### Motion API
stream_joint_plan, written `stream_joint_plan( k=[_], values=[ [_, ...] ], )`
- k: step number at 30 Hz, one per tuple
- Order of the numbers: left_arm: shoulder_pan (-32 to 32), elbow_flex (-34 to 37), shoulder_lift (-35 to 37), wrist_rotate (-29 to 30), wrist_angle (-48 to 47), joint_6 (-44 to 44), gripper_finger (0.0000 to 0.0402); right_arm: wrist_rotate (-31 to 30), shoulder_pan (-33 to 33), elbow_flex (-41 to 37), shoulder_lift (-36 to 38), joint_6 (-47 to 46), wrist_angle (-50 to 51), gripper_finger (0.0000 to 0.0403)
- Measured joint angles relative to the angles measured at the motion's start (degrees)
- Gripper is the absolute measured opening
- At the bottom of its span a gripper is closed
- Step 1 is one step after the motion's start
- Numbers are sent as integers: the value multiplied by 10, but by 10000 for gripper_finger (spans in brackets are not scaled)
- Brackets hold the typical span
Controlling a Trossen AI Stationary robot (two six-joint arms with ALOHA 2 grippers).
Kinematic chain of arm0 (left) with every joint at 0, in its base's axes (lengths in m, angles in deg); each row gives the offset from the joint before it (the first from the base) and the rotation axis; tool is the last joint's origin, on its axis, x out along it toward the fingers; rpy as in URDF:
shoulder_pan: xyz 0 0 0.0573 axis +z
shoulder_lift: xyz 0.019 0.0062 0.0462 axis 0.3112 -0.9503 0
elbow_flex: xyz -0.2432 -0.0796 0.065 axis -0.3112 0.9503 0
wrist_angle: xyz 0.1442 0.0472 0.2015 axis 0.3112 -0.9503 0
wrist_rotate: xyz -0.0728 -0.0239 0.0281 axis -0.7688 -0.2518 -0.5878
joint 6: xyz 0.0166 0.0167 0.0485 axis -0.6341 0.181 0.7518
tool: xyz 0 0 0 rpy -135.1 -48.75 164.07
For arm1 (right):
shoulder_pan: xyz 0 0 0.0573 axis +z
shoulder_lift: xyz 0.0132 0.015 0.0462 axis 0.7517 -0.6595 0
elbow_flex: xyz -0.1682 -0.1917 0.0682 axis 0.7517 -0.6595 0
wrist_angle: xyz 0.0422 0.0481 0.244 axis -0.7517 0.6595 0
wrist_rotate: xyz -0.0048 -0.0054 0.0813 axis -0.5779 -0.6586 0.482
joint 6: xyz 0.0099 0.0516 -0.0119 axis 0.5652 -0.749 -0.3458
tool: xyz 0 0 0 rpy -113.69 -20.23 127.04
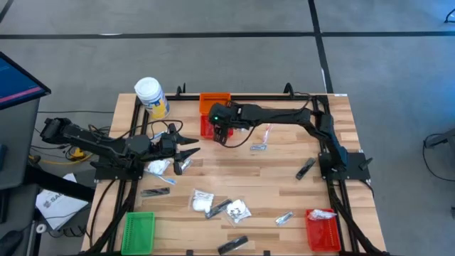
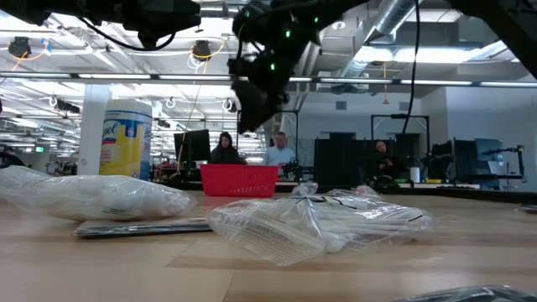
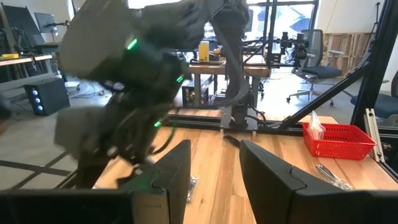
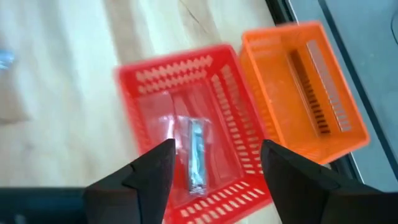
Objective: Pick & Place Travel size toiletries
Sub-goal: Put the blue toothbrush into the green basket
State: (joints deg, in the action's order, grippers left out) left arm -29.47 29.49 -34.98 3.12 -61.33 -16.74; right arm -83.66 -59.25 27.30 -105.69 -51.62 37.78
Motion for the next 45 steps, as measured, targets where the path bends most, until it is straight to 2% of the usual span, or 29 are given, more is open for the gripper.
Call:
stream_joint_plan(
  k=[8, 13, 19, 26, 33, 37, 41, 45],
  values=[
    [0, 0, 0, 0, 0, -1, 131, 1, 38, 0, 20, 29, -39, 225],
    [0, 0, 0, 0, -1, -2, 131, 4, 40, -5, 20, 34, -80, 224],
    [0, 0, 0, 0, -1, -2, 131, 6, 21, -83, 48, 32, -170, 224],
    [1, 0, 0, -1, 0, 0, 131, 33, -10, -220, 151, -4, -274, 224],
    [2, 0, 0, -1, 3, 0, 131, 39, -7, -388, 289, -10, -476, 224],
    [2, 0, 0, -1, 5, 0, 131, 57, -2, -455, 355, -11, -566, 224],
    [2, 0, 0, 0, 5, 0, 131, 57, 4, -480, 398, -27, -576, 224],
    [2, 0, 0, 0, 5, 0, 131, 57, 4, -480, 424, -114, -537, 224]
  ],
)
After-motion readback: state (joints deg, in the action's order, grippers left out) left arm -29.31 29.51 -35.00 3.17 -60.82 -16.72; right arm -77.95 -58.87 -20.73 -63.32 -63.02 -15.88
